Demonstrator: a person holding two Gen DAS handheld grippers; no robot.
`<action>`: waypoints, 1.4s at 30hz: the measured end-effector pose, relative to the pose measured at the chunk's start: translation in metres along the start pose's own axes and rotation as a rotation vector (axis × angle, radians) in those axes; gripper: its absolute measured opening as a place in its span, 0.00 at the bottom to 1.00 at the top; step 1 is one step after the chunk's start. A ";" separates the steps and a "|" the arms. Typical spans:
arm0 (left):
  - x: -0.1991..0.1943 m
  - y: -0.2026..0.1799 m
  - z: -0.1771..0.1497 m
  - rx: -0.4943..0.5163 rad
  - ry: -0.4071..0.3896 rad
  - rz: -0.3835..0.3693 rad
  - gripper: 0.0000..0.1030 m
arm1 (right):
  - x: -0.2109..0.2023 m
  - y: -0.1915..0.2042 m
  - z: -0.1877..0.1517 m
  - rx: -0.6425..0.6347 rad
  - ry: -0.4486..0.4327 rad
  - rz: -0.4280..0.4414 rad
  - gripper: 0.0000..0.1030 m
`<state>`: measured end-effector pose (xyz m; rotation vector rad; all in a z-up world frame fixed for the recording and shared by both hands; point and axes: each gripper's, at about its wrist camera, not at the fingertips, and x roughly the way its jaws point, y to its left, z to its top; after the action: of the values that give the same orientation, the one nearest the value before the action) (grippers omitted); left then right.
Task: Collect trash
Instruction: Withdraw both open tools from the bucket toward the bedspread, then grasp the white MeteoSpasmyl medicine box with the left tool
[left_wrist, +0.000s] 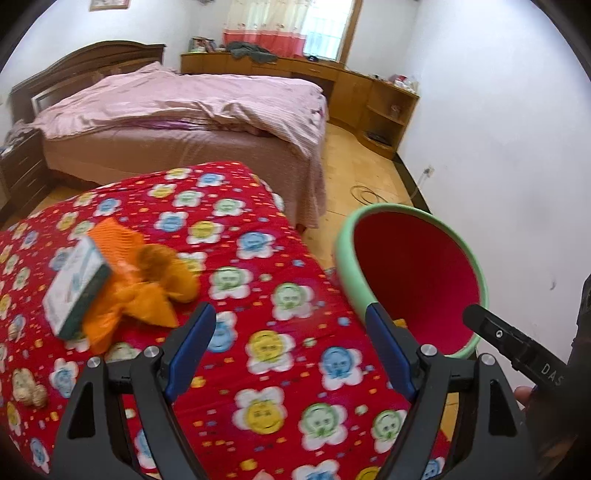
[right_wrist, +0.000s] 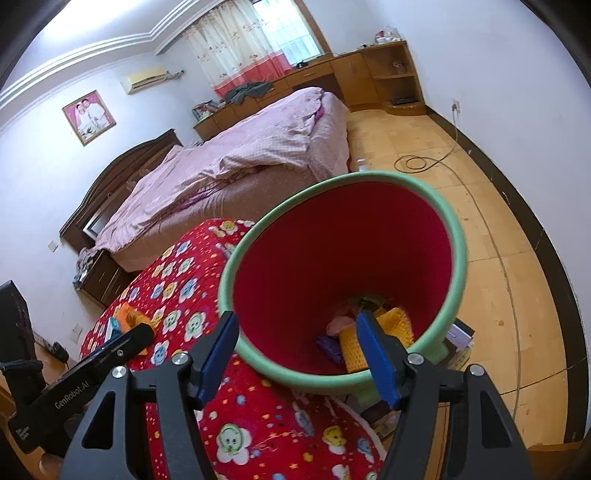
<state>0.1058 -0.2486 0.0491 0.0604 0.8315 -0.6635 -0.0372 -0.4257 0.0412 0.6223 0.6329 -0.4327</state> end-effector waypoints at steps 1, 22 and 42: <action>-0.002 0.005 0.000 -0.009 -0.002 0.004 0.80 | 0.001 0.005 -0.001 -0.011 0.003 0.004 0.67; -0.044 0.097 -0.006 -0.070 -0.046 0.189 0.80 | 0.033 0.107 -0.010 -0.189 0.045 0.056 0.73; -0.007 0.162 0.008 -0.017 0.032 0.280 0.80 | 0.080 0.160 -0.011 -0.215 0.084 0.086 0.76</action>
<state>0.1997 -0.1182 0.0269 0.1689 0.8407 -0.3927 0.1038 -0.3151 0.0456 0.4630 0.7192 -0.2545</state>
